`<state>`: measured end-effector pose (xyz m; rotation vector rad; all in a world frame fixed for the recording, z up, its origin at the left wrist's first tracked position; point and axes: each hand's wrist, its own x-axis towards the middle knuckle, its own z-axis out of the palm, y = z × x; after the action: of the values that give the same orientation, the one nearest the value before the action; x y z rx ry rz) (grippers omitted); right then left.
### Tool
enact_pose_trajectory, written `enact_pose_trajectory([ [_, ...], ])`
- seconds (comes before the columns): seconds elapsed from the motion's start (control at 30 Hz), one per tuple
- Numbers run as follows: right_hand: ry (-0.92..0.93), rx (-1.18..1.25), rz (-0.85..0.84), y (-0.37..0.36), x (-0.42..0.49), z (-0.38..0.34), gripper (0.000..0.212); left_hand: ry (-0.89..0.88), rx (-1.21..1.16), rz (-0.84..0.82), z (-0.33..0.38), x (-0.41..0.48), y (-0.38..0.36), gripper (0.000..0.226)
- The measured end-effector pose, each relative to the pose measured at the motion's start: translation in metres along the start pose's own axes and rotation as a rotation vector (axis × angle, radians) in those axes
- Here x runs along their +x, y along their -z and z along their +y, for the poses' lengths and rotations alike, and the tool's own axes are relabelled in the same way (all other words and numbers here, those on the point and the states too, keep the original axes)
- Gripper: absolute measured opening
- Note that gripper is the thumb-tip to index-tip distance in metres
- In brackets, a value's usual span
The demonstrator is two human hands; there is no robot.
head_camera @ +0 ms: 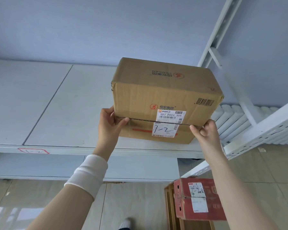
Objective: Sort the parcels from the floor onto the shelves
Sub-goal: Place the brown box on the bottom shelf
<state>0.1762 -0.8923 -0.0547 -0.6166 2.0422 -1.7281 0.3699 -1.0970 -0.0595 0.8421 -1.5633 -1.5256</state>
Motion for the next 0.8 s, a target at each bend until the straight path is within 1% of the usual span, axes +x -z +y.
enact_pose_trajectory([
  [0.07, 0.014, 0.014, -0.021, 0.003, 0.005, 0.006, 0.031, -0.02, -0.002, 0.005, -0.006, -0.001, -0.004, 0.039],
  [0.13, 0.032, 0.028, -0.036, 0.005, 0.007, 0.011, 0.033, -0.038, -0.003, 0.009, -0.012, -0.003, -0.005, 0.042],
  [0.23, 0.033, 0.054, -0.055, 0.009, 0.006, 0.017, 0.047, -0.055, 0.029, -0.02, -0.019, -0.009, -0.004, 0.049],
  [0.33, 0.008, 0.019, -0.045, 0.009, 0.002, 0.026, 0.064, -0.022, 0.081, -0.01, -0.028, -0.015, 0.0, 0.06],
  [0.37, -0.003, 0.008, -0.03, 0.008, 0.001, 0.029, 0.066, -0.005, 0.116, -0.008, -0.032, -0.016, 0.001, 0.062],
  [0.43, -0.012, -0.02, 0.005, 0.004, 0.003, 0.035, 0.061, 0.019, 0.189, 0.003, -0.038, -0.015, 0.001, 0.06],
  [0.57, 0.003, -0.064, 0.071, -0.003, 0.015, 0.047, 0.041, 0.019, 0.218, 0.05, -0.046, 0.0, -0.007, 0.041],
  [0.67, 0.036, -0.065, 0.113, -0.007, 0.031, 0.053, 0.037, -0.008, 0.175, 0.049, -0.05, 0.017, -0.014, 0.032],
  [0.8, 0.097, -0.073, 0.121, -0.012, 0.061, 0.055, 0.035, -0.051, 0.154, 0.031, -0.054, 0.045, -0.021, 0.029],
])
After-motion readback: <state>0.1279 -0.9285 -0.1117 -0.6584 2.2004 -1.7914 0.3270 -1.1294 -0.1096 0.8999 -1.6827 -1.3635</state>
